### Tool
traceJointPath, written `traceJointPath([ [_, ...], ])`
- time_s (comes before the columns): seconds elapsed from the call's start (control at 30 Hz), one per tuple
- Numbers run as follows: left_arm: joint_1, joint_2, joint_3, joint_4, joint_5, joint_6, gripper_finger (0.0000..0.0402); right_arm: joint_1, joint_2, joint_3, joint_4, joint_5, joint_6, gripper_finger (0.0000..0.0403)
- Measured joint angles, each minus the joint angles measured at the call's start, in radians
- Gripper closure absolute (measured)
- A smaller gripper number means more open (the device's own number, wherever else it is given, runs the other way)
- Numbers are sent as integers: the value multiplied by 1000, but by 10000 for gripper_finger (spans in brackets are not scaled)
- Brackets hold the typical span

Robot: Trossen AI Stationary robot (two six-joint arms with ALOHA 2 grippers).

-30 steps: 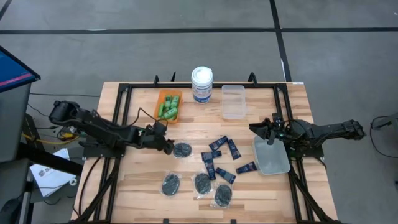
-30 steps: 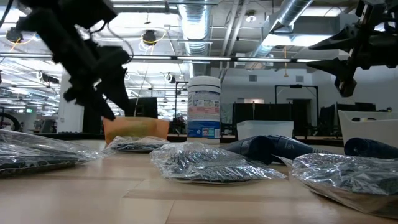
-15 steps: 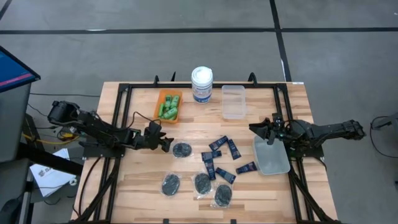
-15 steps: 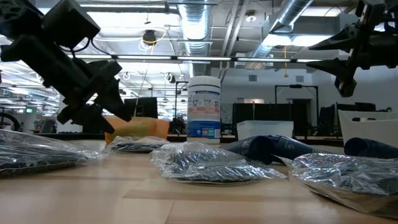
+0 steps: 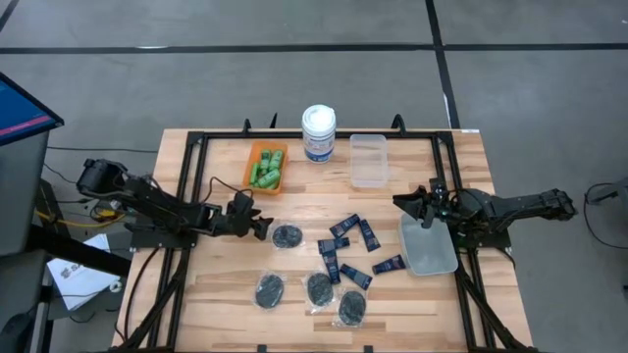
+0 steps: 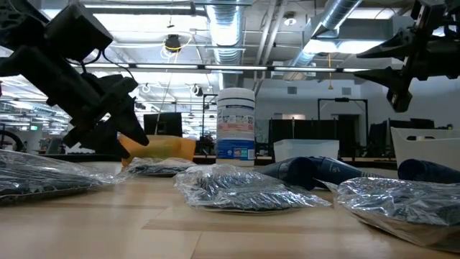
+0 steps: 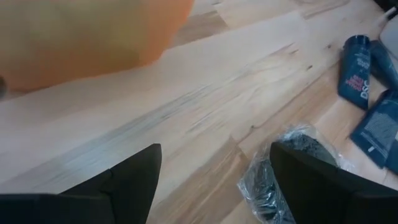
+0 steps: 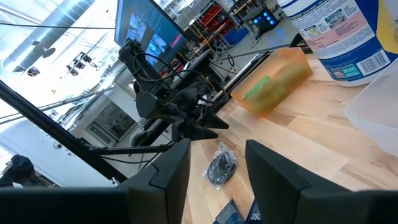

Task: Pick & Place Travel size toiletries
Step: Put the black hairbrush into the white bin

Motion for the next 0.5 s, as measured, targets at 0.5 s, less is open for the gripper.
traceJointPath([
  [0.5,-23,200,3,205,43,-15,107,0,0,0,1,0,1,264],
])
